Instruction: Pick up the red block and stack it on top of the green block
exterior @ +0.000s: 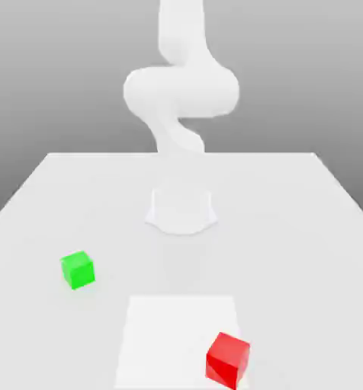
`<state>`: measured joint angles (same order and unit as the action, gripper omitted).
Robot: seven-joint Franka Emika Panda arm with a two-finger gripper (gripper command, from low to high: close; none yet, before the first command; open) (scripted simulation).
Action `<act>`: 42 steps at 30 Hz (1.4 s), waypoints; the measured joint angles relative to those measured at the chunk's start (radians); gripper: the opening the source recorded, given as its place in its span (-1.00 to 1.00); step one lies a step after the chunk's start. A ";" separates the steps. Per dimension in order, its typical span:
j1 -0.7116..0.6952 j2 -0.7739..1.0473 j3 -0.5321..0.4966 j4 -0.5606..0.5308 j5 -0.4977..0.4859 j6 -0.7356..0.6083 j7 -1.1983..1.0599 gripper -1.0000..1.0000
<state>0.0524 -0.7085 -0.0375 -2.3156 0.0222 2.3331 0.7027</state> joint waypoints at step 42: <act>0.248 0.965 -0.102 -0.157 0.064 0.391 -0.887 -1.00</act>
<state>0.3003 0.2565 -0.1394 -2.4723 0.0859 2.7246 -0.1844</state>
